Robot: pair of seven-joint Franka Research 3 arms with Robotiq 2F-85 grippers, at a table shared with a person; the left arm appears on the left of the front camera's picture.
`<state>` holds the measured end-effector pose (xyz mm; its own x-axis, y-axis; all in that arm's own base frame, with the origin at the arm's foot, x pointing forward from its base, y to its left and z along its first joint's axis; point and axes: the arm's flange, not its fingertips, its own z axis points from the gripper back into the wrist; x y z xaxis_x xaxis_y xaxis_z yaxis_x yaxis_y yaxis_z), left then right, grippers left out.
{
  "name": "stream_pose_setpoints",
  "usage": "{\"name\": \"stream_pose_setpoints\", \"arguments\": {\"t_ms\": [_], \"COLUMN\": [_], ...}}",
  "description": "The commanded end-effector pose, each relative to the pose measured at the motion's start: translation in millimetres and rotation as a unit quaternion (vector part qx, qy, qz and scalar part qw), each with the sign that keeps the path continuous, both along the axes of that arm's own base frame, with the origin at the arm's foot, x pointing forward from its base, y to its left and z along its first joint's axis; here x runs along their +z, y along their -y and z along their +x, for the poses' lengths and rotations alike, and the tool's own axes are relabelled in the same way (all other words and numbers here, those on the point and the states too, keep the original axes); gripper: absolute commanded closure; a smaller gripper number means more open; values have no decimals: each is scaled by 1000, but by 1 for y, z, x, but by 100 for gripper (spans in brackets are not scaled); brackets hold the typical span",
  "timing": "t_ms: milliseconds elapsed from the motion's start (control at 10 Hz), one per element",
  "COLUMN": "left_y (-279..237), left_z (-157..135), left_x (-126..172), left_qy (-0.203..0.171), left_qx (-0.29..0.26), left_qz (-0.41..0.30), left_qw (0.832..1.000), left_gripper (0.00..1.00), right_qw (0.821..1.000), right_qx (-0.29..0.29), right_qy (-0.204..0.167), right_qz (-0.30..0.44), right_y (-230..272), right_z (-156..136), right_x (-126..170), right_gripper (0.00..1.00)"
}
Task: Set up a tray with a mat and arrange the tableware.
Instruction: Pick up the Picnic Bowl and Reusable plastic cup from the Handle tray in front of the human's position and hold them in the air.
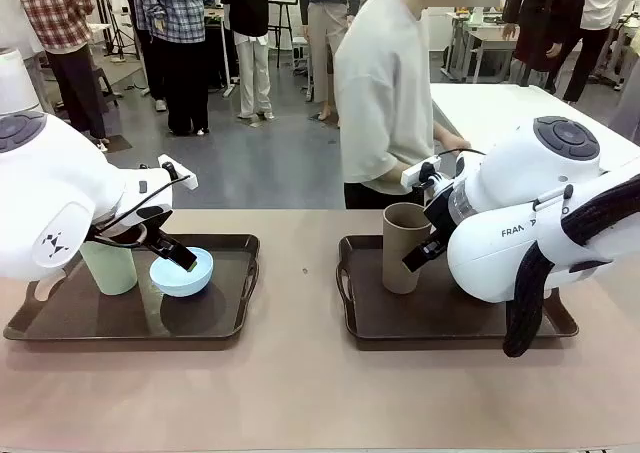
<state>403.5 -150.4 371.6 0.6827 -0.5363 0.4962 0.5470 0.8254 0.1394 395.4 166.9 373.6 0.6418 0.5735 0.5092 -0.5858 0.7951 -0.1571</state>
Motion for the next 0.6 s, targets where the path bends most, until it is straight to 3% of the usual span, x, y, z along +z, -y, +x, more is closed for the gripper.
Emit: {"name": "stream_pose_setpoints", "arguments": {"t_ms": [0,500], "left_y": [0,0], "left_z": [0,0], "left_x": [0,0], "left_qy": [0,0], "left_qx": [0,0], "left_qz": [0,0], "left_qw": [1000,1000], "left_gripper": [0,0], "right_qw": [1000,1000], "right_qx": [0,0], "right_qy": [0,0], "right_qz": [0,0], "right_y": [0,0], "right_z": [0,0], "right_x": [0,0], "right_gripper": [0,0]}}
